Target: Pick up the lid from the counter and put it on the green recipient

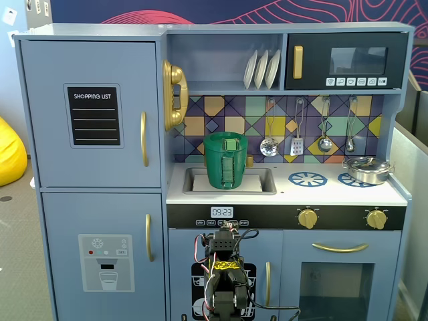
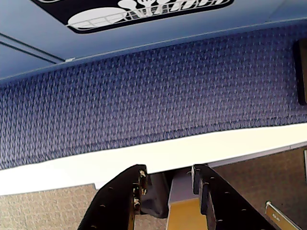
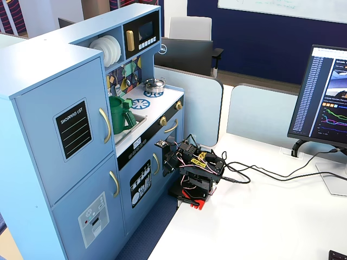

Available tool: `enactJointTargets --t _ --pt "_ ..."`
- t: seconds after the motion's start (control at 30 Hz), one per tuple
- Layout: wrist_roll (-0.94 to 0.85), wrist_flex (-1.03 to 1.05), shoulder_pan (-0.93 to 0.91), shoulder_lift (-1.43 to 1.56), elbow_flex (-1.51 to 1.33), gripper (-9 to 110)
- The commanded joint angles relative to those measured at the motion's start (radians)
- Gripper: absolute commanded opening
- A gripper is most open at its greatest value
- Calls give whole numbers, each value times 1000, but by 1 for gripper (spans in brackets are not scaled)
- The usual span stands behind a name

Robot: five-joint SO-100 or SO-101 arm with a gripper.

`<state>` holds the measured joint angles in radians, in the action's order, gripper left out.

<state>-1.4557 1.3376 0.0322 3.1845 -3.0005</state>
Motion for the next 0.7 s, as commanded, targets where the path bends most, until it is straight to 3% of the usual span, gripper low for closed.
enactJointTargets --t 0.0,0.67 --pt "-31 190 -26 -6 3 2" --pt "-57 195 -29 -6 3 2"
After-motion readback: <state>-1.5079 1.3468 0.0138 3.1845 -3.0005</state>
